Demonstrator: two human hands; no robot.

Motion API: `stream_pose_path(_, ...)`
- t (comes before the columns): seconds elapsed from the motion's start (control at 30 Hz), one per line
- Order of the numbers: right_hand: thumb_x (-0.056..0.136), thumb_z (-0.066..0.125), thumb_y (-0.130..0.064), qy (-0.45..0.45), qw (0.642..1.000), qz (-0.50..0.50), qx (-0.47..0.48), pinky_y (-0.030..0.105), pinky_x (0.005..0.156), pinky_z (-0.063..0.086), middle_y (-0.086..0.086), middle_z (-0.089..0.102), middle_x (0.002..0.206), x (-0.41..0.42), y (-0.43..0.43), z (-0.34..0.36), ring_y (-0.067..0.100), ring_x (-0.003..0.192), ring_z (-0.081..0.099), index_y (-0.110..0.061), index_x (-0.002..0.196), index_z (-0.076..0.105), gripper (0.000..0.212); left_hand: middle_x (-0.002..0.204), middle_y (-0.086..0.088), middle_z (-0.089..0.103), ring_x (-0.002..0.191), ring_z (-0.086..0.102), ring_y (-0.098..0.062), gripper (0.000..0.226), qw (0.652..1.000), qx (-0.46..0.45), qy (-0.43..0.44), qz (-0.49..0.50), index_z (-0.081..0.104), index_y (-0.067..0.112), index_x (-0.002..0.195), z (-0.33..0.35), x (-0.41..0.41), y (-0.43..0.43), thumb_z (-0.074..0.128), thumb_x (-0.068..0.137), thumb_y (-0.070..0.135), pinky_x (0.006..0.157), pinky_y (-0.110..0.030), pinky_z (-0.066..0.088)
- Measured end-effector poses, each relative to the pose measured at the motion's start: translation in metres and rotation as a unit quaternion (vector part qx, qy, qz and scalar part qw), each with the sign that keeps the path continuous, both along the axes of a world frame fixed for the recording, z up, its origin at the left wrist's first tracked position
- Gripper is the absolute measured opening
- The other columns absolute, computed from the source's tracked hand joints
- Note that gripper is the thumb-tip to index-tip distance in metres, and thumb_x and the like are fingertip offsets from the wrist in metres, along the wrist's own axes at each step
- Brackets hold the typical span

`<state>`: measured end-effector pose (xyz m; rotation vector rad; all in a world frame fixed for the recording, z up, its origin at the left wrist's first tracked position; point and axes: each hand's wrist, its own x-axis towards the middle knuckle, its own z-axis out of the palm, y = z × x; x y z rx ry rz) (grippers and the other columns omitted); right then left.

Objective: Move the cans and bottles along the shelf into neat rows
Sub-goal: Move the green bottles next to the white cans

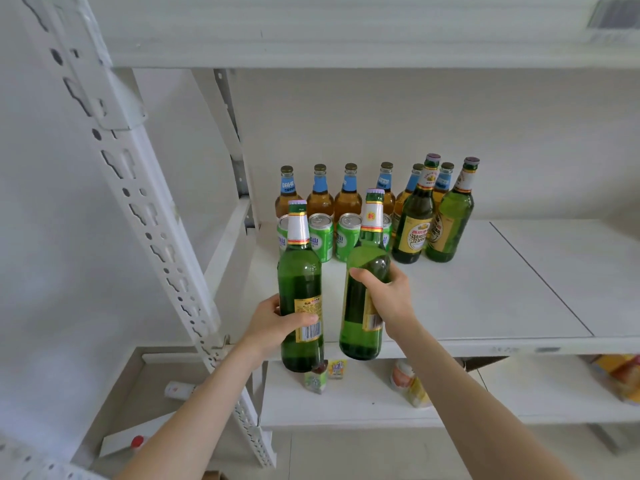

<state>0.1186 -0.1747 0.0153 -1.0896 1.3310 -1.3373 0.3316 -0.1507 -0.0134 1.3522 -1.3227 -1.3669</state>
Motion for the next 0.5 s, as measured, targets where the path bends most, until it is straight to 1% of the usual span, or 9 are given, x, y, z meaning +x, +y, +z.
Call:
stream_pose_path(0.13,0.060,0.081,-0.043,0.009,1.000,-0.005,0.007,0.033,0.071,0.056,-0.013,0.074,0.084,-0.019,0.015,0.002,0.008,0.080,0.070,-0.034,0.090,0.070,0.033,0.091,0.014,0.076,0.084,0.071,-0.003,0.057,1.000,-0.001,-0.007,-0.018,0.068,0.031,0.099,0.004,-0.017,0.011,0.081,0.047,0.048,0.062,-0.015,0.054)
stream_pose_path(0.23,0.058,0.081,-0.046,0.012,1.000,-0.013,0.009,0.030,0.067,0.055,-0.015,0.074,0.084,-0.039,0.025,0.005,0.006,0.079,0.070,-0.039,0.088,0.070,0.032,0.091,0.012,0.076,0.085,0.071,-0.004,0.061,1.000,-0.004,-0.008,-0.026,0.069,0.029,0.100,0.007,-0.034,0.018,0.081,0.045,0.051,0.062,-0.016,0.054)
stream_pose_path(0.4,0.054,0.081,-0.048,0.009,1.000,-0.020,0.008,0.026,0.064,0.053,-0.016,0.074,0.083,-0.079,0.038,0.010,0.003,0.078,0.070,-0.040,0.086,0.070,0.035,0.089,0.013,0.076,0.082,0.072,-0.003,0.061,0.999,-0.005,-0.001,-0.039,0.069,0.027,0.101,0.014,-0.073,0.027,0.082,0.045,0.049,0.058,-0.014,0.053)
stream_pose_path(0.5,0.054,0.081,-0.049,0.015,1.000,-0.017,0.003,0.025,0.063,0.053,-0.016,0.074,0.083,-0.108,0.045,0.014,0.004,0.077,0.070,-0.042,0.086,0.070,0.035,0.090,0.012,0.076,0.083,0.072,-0.005,0.062,0.999,-0.006,0.004,-0.032,0.069,0.027,0.101,0.015,-0.102,0.034,0.082,0.045,0.050,0.060,-0.016,0.054)
